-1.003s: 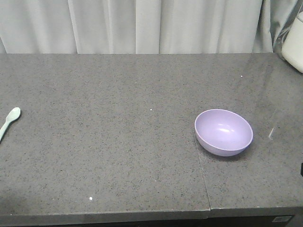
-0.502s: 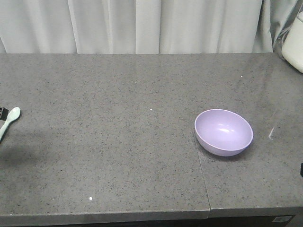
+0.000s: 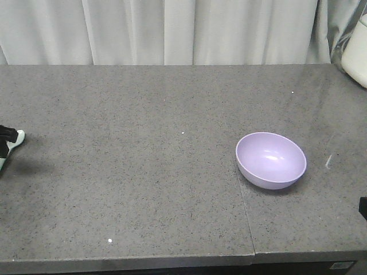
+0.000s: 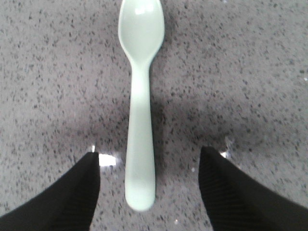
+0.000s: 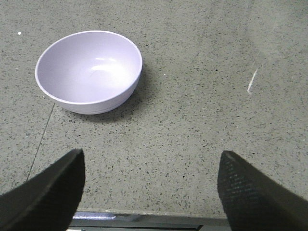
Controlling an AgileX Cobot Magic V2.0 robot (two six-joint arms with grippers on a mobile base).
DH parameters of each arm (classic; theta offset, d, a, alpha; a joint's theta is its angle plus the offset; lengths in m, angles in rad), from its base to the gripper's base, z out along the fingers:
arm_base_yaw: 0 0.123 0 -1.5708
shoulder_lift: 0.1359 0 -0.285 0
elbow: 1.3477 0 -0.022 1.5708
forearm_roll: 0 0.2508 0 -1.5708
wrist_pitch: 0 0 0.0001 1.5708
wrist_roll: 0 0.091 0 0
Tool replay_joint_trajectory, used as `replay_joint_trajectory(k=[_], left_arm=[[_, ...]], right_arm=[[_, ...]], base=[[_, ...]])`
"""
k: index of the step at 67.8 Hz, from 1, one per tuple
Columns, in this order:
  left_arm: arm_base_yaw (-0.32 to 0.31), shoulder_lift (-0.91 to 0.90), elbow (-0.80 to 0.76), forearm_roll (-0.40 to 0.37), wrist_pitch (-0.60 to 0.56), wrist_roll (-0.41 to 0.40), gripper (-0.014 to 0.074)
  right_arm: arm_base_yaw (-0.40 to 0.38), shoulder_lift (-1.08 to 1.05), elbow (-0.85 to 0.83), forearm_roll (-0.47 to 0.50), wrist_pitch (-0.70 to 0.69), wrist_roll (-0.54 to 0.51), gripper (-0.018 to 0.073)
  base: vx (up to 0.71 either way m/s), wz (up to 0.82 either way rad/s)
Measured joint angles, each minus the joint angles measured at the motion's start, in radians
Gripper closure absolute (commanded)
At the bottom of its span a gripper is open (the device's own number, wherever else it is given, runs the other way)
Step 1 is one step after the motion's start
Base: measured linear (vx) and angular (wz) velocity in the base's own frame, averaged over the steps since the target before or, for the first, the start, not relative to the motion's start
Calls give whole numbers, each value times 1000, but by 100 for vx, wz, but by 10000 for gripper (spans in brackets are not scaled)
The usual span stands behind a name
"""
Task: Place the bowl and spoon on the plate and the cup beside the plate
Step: 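Move the left gripper over the white spoon handle, then close the left gripper on the spoon handle and lift it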
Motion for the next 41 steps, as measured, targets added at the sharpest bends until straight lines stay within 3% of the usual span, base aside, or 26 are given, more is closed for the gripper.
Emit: replay_joint_trajectory(k=[41], left_arm=[[-30,203,-165,3,33,40,201]], right_arm=[[0,0,0,7,2,0,-1]], base=[[0,0]])
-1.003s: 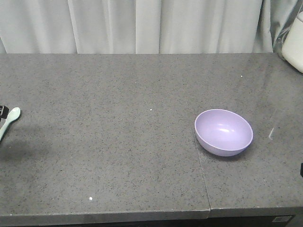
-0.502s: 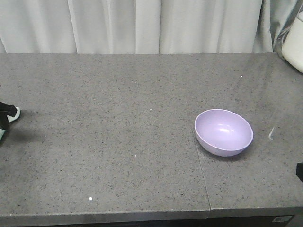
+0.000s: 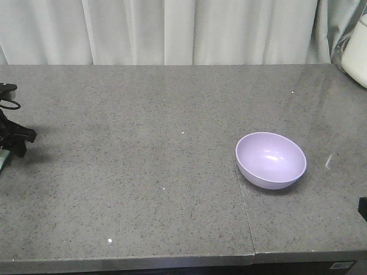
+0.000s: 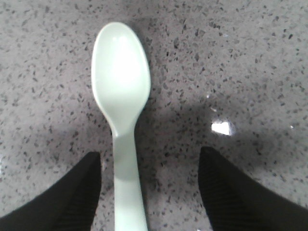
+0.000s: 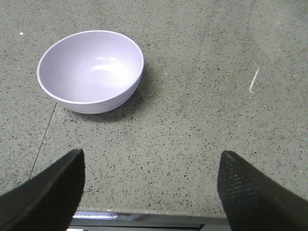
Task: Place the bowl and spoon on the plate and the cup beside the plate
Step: 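Close the left gripper on the spoon handle and lift it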
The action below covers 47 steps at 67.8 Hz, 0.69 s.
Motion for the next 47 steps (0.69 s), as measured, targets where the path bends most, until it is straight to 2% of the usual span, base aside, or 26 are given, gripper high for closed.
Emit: replay_joint_trajectory(k=[24,47], left_arm=[[-1,32,-24,28,9,3,270],[-1,51,-34,41,10,4,277]], right_arm=[[0,0,0,0,3,0,-1],[0,0,0,0,22,0,-1]], base=[[0,0],[0,0]])
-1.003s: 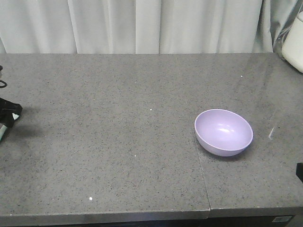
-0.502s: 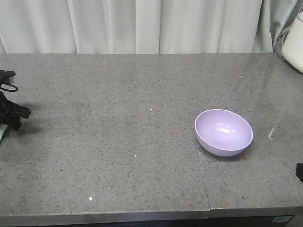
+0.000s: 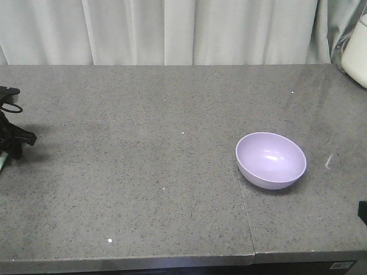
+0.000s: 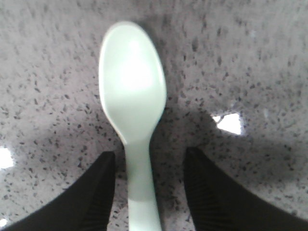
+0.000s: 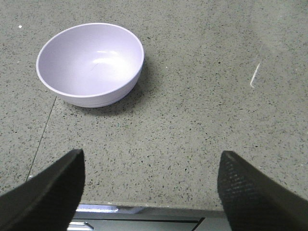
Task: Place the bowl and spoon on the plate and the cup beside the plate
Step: 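Close the left gripper on the spoon handle and lift it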
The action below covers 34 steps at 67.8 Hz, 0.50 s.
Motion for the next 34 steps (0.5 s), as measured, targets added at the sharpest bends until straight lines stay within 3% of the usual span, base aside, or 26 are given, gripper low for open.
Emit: replay_joint_trajectory(k=[11,34], left_arm=[[0,2,-2,0,0,-1,307],[-3,3,-2,-3,0,-1,534]], right_arm=[[0,0,0,0,1,0,-1],[0,0,0,0,4,0,-1]], base=[[0,0],[0,0]])
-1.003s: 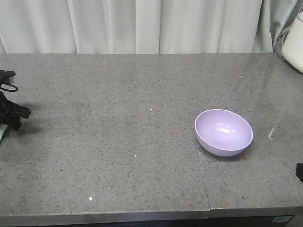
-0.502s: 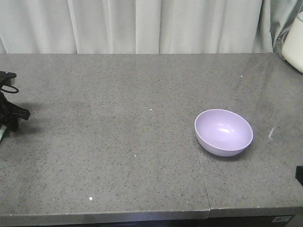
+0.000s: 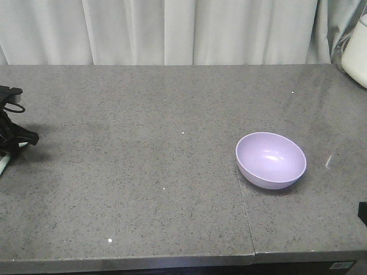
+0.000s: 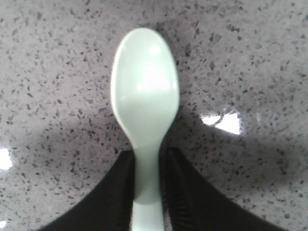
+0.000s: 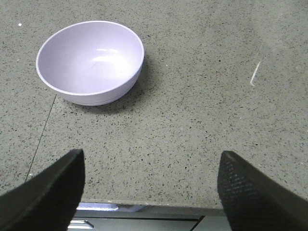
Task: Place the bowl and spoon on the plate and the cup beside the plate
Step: 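Close the left gripper on the spoon handle and lift it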
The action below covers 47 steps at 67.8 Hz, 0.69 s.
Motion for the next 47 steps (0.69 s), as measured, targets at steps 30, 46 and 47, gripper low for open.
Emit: replay_joint_trajectory(k=[30,46,47], left_arm=[[0,-78,3,-49,36,1,543],[-1,-289,72,-209,35,106,540],[-1,-305,88,-222,29,117,540]], right_arm=[[0,0,0,5,1,0,-1],[0,0,0,9,1,0,-1],[0,0,0,9,1,0,-1]], base=[[0,0],[0,0],[0,0]])
